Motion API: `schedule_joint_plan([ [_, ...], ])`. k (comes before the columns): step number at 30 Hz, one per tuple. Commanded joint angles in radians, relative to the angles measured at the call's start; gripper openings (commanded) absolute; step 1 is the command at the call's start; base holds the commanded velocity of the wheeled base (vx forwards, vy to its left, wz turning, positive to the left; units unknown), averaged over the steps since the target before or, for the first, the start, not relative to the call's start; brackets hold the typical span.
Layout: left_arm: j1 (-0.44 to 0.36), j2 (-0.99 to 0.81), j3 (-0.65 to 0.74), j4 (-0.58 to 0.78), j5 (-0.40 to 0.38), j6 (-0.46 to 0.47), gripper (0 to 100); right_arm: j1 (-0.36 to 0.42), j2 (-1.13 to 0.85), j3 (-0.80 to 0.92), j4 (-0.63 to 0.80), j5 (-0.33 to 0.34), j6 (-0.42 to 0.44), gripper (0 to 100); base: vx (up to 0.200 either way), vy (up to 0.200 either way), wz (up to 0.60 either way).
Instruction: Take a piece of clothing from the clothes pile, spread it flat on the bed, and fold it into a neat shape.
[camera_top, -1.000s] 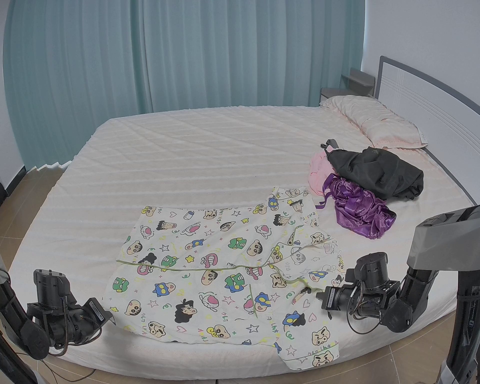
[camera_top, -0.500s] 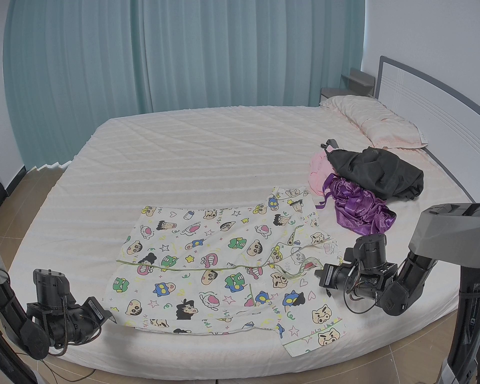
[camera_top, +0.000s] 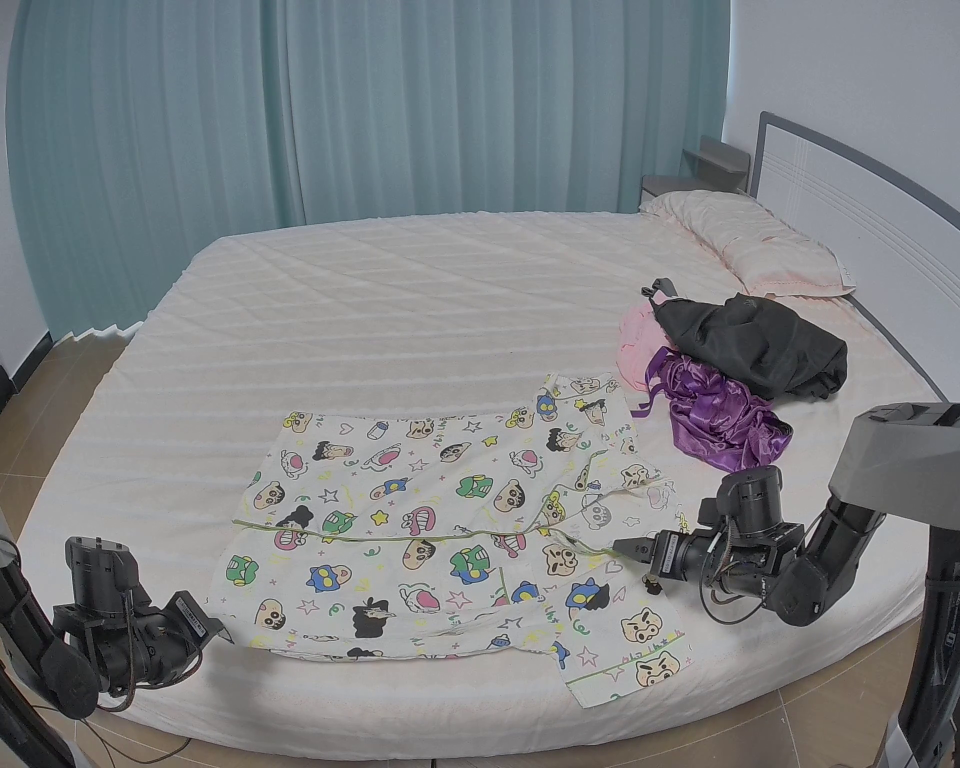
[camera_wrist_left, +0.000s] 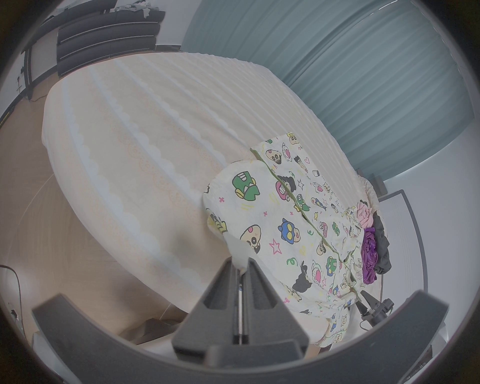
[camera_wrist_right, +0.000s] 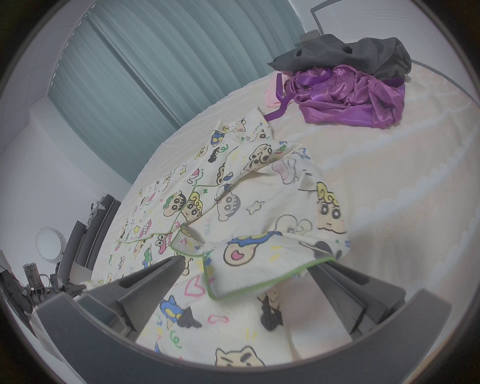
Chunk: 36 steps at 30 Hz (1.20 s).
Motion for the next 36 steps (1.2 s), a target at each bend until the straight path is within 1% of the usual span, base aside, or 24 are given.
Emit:
schedule_joint_plan([
  [1,-0.001,0.005,0.008,0.001,-0.002,0.000,0,-0.032,-0.095,0.074,0.001,0.013,-0.021,100,0.000,0.000,0.00],
  [3,-0.001,0.004,0.010,0.001,0.000,0.000,0,-0.042,-0.126,0.111,-0.001,0.013,-0.035,100,0.000,0.000,0.00],
  [8,-0.001,-0.001,0.011,0.001,-0.002,0.000,0,-0.046,-0.193,0.184,-0.002,0.013,-0.038,100,0.000,0.000,0.00],
  [10,-0.003,-0.003,0.011,0.000,-0.002,0.000,0,-0.033,-0.242,0.250,0.001,0.013,-0.058,100,0.000,0.000,0.00],
  [11,-0.003,-0.003,0.011,0.000,-0.002,0.000,0,-0.033,-0.242,0.250,0.001,0.013,-0.058,100,0.000,0.000,0.00],
  [13,-0.003,-0.003,0.013,0.001,-0.002,0.000,0,-0.015,-0.293,0.316,0.010,0.018,-0.092,100,0.000,0.000,0.00],
  [14,-0.003,-0.003,0.013,0.001,-0.002,0.000,0,-0.015,-0.293,0.316,0.010,0.018,-0.092,100,0.000,0.000,0.00],
  [17,-0.004,-0.003,0.013,0.001,-0.002,0.000,0,0.010,-0.291,0.381,0.025,0.076,-0.124,100,0.000,0.000,0.00],
  [20,-0.004,-0.004,0.013,0.000,-0.002,0.000,0,0.033,-0.282,0.414,0.025,0.102,-0.153,100,0.000,0.000,0.00],
  [25,-0.006,-0.004,0.014,0.000,-0.002,0.000,0,0.066,-0.211,0.422,0.013,0.104,-0.163,100,0.000,0.000,0.00],
  [29,-0.006,-0.006,0.016,0.001,-0.002,0.000,0,0.066,-0.184,0.421,0.013,0.104,-0.179,100,0.000,0.000,0.00],
  [36,-0.007,-0.004,0.016,0.001,-0.002,0.000,0,0.059,-0.150,0.402,0.013,0.102,-0.181,100,0.000,0.000,0.00],
])
